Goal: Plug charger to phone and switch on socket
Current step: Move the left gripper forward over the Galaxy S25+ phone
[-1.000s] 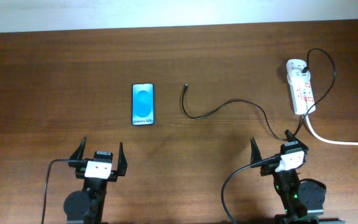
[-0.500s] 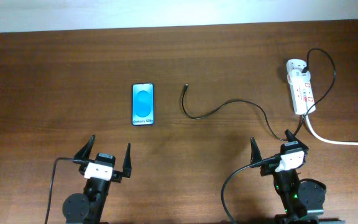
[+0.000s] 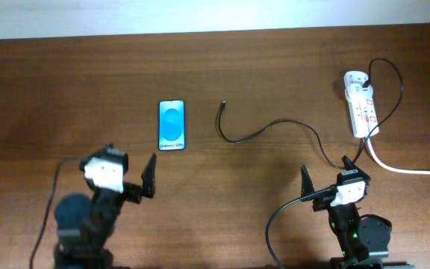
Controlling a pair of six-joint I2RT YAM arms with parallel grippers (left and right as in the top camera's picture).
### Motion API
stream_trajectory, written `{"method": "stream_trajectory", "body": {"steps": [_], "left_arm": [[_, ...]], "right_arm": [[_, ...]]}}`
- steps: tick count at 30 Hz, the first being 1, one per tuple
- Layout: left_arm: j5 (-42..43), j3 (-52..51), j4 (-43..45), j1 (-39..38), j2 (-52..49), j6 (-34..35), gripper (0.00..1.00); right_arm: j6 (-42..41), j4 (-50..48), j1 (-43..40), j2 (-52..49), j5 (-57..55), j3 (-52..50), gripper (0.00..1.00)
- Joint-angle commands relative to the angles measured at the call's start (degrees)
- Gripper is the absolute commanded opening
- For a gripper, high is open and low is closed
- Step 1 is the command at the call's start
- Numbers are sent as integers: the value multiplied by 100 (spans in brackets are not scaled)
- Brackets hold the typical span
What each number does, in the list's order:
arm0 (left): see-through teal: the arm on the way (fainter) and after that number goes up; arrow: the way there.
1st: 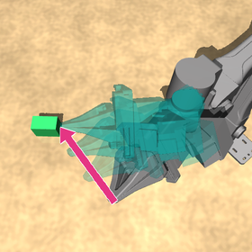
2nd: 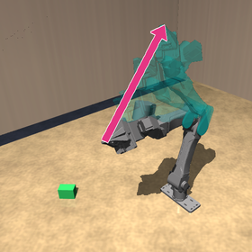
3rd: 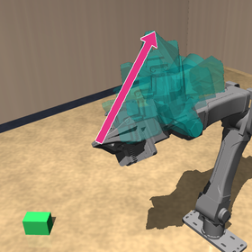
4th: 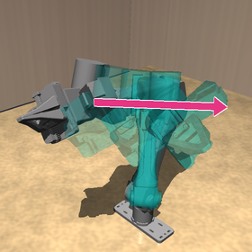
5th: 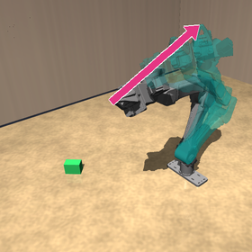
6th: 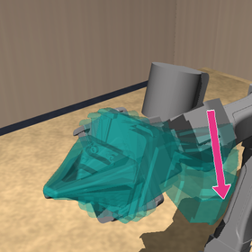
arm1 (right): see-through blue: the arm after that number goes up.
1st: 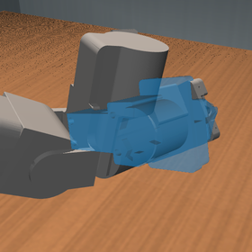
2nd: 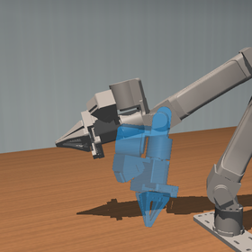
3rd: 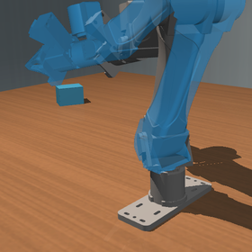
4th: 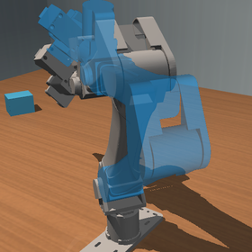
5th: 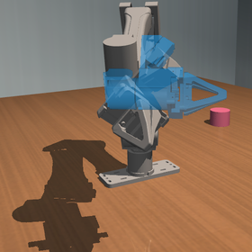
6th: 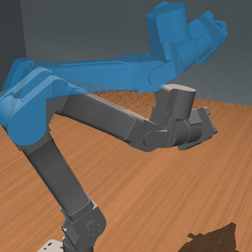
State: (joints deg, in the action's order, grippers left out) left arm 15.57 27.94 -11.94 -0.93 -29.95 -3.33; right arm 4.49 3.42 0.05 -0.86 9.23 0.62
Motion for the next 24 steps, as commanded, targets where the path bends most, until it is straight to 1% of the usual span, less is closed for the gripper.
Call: {"method": "stream_trajectory", "body": {"steps": [1,7,8,10,13,15,16,17,18,20,23,24], "left_arm": [[389,1360,-778,35,-1220,55,99],[916,3659,-2970,35,-3145,55,99],[951,3888,-3152,35,-3381,57,99],[1016,4124,-3296,35,-3812,81,99],[1300,4127,-3375,35,-4210,79,99],[1294,4127,-3287,35,-4391,55,100],[1318,4131,-3224,26,-4487,76,94],[1311,4155,-3202,7,-4597,149,91],[1189,4216,-3217,-50,-4736,282,87],[621,4446,-3364,-258,-5084,623,86],[-199,4975,-3727,-621,-5654,813,92],[-540,5327,-3965,-778,-5982,852,93]], "right_arm": [[-39,28,42,13,-28,-31,98],[-39,28,42,13,-28,-31,98],[-39,28,42,13,-28,-31,98],[-39,28,42,13,-28,-31,98],[-39,28,42,13,-28,-31,98],[-39,28,42,13,-28,-31,98],[-39,28,42,13,-28,-31,98],[-39,28,42,13,-28,-31,98],[-39,28,42,13,-28,-31,98],[-39,28,42,13,-28,-31,98],[-39,28,42,13,-26,-31,98],[-39,28,42,13,-28,-31,98]]}}
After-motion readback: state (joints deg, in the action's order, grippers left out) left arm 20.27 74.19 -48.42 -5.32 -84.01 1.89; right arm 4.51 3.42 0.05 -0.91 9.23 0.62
